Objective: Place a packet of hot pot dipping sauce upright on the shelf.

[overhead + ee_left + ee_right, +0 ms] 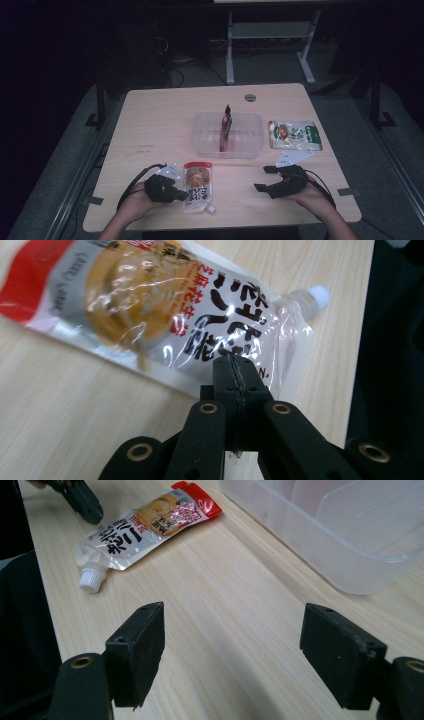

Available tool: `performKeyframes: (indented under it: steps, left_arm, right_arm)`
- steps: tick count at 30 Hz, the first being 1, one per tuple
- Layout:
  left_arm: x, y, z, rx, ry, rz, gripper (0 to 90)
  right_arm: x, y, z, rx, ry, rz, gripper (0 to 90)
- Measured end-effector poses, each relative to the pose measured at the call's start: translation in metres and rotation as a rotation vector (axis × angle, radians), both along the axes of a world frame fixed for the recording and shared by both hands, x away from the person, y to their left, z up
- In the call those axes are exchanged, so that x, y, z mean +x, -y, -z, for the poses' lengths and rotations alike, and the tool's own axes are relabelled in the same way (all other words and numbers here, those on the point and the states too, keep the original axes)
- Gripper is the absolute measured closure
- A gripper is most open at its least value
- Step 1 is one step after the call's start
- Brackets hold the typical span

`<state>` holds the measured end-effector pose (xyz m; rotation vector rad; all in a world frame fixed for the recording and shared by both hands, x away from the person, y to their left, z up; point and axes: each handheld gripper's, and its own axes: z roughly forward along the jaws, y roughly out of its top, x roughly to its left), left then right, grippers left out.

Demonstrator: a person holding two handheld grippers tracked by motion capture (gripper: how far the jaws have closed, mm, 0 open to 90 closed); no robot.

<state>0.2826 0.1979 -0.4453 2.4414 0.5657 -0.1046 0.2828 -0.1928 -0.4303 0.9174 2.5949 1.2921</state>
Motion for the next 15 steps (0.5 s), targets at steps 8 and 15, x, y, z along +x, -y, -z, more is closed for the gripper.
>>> performKeyframes:
  steps: [8, 15]
  left_arm:
    - [0.002, 0.015, 0.005, 0.006, 0.003, 0.021, 89.7]
    - [0.004, 0.027, 0.007, 0.011, 0.006, 0.040, 89.9]
  right_arm:
    - [0.002, -0.002, 0.006, -0.029, 0.007, 0.006, 24.0]
    - [0.003, -0.003, 0.007, -0.034, 0.007, -0.005, 24.1]
